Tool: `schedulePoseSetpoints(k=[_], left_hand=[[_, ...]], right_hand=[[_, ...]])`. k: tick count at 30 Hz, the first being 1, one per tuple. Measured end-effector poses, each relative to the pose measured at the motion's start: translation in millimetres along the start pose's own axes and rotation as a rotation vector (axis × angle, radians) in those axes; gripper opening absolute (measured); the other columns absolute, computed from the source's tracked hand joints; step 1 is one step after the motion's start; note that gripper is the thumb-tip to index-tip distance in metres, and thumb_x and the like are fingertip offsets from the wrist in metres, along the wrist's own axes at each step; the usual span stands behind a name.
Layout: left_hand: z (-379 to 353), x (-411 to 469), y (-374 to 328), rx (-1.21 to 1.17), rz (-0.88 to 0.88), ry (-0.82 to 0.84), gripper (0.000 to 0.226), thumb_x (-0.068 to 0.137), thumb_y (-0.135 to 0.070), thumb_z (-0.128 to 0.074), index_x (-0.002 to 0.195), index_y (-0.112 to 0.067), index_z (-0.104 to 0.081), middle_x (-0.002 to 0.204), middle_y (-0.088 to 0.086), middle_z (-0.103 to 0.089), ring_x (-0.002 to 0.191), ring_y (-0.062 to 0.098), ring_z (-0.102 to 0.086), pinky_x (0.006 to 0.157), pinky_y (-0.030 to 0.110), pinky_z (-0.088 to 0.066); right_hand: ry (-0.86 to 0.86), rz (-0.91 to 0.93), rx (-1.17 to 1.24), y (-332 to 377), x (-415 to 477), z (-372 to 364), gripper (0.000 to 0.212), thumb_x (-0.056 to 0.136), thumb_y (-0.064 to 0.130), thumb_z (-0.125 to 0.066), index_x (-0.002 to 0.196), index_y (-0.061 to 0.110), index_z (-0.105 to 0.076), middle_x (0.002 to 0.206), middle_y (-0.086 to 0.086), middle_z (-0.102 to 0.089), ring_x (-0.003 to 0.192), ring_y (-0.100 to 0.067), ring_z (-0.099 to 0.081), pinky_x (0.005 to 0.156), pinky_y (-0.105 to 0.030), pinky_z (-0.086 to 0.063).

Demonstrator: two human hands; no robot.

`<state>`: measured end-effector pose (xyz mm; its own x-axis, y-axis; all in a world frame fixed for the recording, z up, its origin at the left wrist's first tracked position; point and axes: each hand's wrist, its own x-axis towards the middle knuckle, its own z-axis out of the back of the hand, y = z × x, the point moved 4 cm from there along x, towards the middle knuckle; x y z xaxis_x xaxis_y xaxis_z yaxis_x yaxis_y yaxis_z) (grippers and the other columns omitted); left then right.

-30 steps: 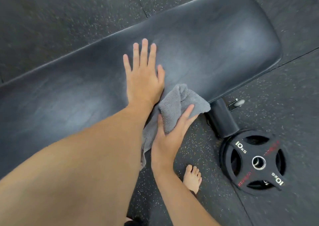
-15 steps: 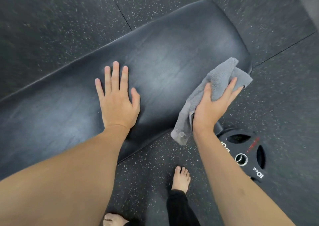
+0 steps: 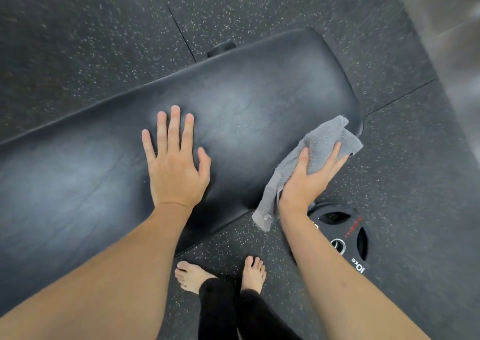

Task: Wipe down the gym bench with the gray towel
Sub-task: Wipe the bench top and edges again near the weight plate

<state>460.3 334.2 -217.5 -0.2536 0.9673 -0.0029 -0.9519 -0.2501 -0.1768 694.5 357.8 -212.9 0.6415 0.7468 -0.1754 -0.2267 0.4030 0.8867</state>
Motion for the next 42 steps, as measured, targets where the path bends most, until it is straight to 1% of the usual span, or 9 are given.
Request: schedulePoseSetpoints(k=[5,12,16,23,25,27,30,38,42], left_hand=[[1,2,-1,0.003,0.006,0.025,0.063,0.1,-0.034,-0.031,0.161,-0.015,-0.028,0.171,0.01,-0.02,0.159,0.032,-0.015,0.127,0.059,-0.012],[7,10,-11,0.006,0.049,0.04,0.06,0.096,-0.027,-0.038,0.153,-0.006,-0.038,0.164,0.017,-0.031,0.154,0.038,-0.024,0.123,0.064,-0.017],[23,66,-41,-0.127,0.045,-0.036,0.055,0.097,-0.02,-0.049,0.149,-0.002,-0.041,0.162,0.019,-0.033,0.152,0.038,-0.026,0.124,0.06,-0.018],[-16,118,-82,0.036,-0.071,0.073,0.063,0.104,-0.037,-0.024,0.162,-0.014,-0.023,0.171,0.008,-0.02,0.158,0.03,-0.016,0.127,0.058,-0.012],[-18,117,-80,0.023,-0.061,0.055,0.063,0.103,-0.037,-0.026,0.162,-0.014,-0.024,0.171,0.008,-0.02,0.158,0.03,-0.016,0.127,0.057,-0.01],[-15,117,-81,0.007,-0.066,0.043,0.063,0.102,-0.035,-0.03,0.161,-0.014,-0.026,0.171,0.009,-0.022,0.158,0.03,-0.017,0.127,0.057,-0.011],[-13,118,-83,-0.003,-0.059,0.037,0.064,0.101,-0.034,-0.033,0.161,-0.013,-0.028,0.17,0.01,-0.024,0.158,0.031,-0.019,0.127,0.058,-0.013],[-15,119,-83,-0.002,-0.05,0.021,0.065,0.097,-0.031,-0.037,0.159,-0.012,-0.032,0.169,0.011,-0.027,0.157,0.034,-0.023,0.126,0.059,-0.015],[-14,119,-83,-0.007,-0.052,0.023,0.066,0.096,-0.031,-0.038,0.159,-0.012,-0.033,0.169,0.011,-0.027,0.157,0.033,-0.023,0.126,0.058,-0.014]], right_hand=[[0.012,-0.003,-0.028,1,1,-2,0.064,0.103,0.022,-0.059,0.16,0.018,-0.03,0.172,-0.004,-0.008,0.149,0.001,-0.013,0.105,0.007,-0.011],[0.096,-0.045,-0.081,-1,8,0,0.07,0.104,0.028,-0.058,0.163,0.025,-0.019,0.172,0.006,0.004,0.157,-0.005,-0.005,0.109,0.004,-0.01],[0.154,-0.069,-0.133,3,8,5,0.072,0.104,0.026,-0.057,0.163,0.022,-0.016,0.172,0.002,0.01,0.14,0.027,0.007,0.106,0.007,-0.003],[0.206,-0.076,-0.163,6,23,7,0.075,0.102,0.028,-0.058,0.162,0.03,-0.013,0.171,0.006,0.015,0.133,0.034,0.011,0.105,0.008,-0.004],[0.207,-0.041,-0.176,6,45,11,0.073,0.102,0.03,-0.058,0.162,0.032,-0.015,0.172,0.007,0.011,0.143,0.023,0.005,0.115,-0.002,-0.01],[0.203,-0.032,-0.197,6,72,17,0.07,0.102,0.032,-0.06,0.161,0.032,-0.022,0.172,0.006,-0.001,0.155,0.001,-0.008,0.126,-0.027,-0.019],[0.228,-0.038,-0.168,8,112,24,0.063,0.097,0.034,-0.064,0.154,0.032,-0.038,0.157,0.003,-0.038,0.144,-0.015,-0.042,0.119,-0.047,-0.037],[0.395,-0.026,-0.308,31,173,9,0.03,0.093,0.037,-0.067,0.123,0.031,-0.064,0.115,0.011,-0.069,0.109,-0.011,-0.066,0.1,-0.044,-0.053],[0.59,0.196,-0.485,81,195,-45,0.016,0.101,0.034,-0.057,0.116,0.031,-0.06,0.092,0.023,-0.06,0.085,0.003,-0.06,0.073,-0.013,-0.043]])
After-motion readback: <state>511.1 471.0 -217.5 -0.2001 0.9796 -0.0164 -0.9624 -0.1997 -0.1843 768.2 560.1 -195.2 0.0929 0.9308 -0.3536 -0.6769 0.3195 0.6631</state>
